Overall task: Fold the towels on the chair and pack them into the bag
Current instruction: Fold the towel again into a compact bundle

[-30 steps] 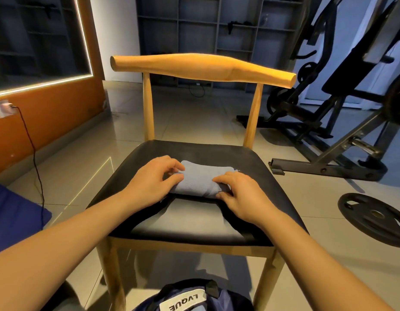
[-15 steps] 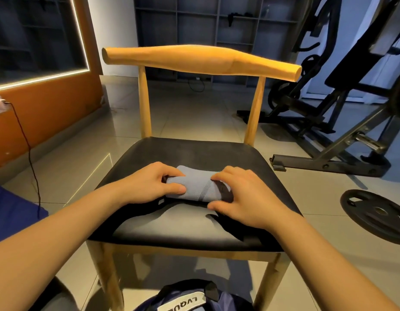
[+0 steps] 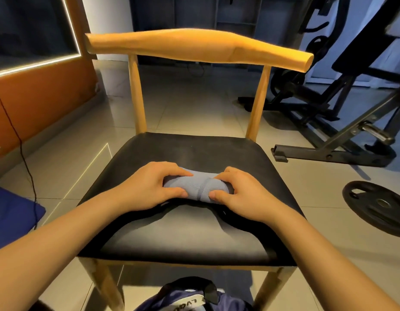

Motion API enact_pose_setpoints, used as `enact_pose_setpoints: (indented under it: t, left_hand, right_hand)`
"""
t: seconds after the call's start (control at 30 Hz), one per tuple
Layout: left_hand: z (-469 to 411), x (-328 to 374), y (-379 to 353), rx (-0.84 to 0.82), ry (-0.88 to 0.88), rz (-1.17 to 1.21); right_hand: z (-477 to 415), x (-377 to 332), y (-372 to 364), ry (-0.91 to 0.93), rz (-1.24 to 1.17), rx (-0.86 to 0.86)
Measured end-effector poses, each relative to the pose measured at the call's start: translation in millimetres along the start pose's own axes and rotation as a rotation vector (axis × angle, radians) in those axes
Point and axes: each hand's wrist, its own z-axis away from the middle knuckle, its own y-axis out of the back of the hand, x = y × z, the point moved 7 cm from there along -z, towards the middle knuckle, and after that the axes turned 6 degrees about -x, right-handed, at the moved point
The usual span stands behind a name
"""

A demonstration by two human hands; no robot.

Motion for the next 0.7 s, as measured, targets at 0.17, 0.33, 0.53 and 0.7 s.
enact_pose_setpoints:
  t: [0.17,0.33,0.53,0.7]
  left_hand:
    - [-17.7,-10.9,-0.4,-0.138,0.069,0.138]
    - [-27.3,-12.3,1.9,-0.263,0.075,0.175]
    - [-27.7,-12.8,4.1,-0.233,0.154,0.322]
    - [-8.0,2.0,4.5,-0.11,0.133,0.126]
  right_hand:
    - [-11.8,6.1,5.8,-0.031,-0.097,-0.136]
    - [-21.4,10.7,8.7,0.018,-0.121,-0.164]
    - [-0.8,2.7,19.0,0.113,0.1,0.054]
    - [7.1,-0.7,15.1,0.031,0.036,-0.01]
